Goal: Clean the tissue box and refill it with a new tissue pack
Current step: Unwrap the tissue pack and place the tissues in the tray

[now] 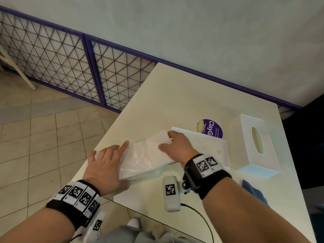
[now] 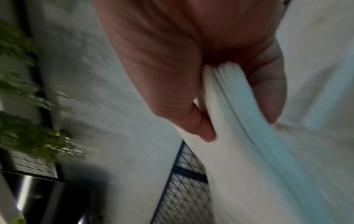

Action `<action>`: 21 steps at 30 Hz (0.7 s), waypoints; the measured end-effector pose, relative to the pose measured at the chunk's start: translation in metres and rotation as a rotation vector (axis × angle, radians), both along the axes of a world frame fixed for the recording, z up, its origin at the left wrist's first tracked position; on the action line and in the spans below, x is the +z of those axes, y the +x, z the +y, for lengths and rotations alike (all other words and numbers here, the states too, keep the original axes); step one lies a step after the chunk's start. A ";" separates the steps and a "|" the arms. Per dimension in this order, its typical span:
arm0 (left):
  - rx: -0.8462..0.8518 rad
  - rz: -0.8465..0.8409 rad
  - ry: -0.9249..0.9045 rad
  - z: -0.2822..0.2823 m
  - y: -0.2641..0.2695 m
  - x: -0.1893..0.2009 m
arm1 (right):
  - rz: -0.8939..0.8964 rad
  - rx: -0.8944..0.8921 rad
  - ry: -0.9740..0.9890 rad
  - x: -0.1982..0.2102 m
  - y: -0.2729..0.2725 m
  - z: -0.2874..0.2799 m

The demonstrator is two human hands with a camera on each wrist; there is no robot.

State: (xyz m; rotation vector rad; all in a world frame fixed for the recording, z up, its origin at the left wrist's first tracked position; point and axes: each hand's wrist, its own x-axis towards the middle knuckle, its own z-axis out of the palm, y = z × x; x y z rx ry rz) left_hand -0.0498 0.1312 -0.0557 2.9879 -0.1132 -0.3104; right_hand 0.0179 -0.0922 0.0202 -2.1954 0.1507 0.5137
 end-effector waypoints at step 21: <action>0.291 0.222 -1.454 -0.165 0.114 0.070 | -0.339 -0.293 0.180 0.055 -0.010 -0.173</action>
